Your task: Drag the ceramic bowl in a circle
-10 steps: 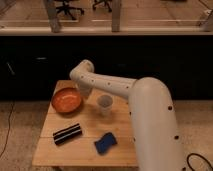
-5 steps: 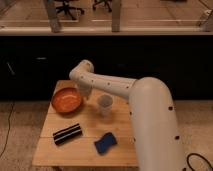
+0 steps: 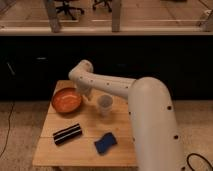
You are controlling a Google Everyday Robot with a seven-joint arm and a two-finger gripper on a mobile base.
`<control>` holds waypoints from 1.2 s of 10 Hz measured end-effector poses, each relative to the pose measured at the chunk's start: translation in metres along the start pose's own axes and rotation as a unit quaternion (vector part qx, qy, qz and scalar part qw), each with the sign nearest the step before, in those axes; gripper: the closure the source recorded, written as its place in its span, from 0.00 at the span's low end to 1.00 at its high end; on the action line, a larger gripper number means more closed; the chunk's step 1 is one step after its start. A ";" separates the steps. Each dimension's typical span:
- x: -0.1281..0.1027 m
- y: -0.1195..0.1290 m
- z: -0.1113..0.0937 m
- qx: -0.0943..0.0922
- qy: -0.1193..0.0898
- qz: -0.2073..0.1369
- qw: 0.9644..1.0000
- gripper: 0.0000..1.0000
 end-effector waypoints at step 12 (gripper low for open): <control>0.002 -0.023 0.015 0.004 -0.006 -0.012 1.000 0.20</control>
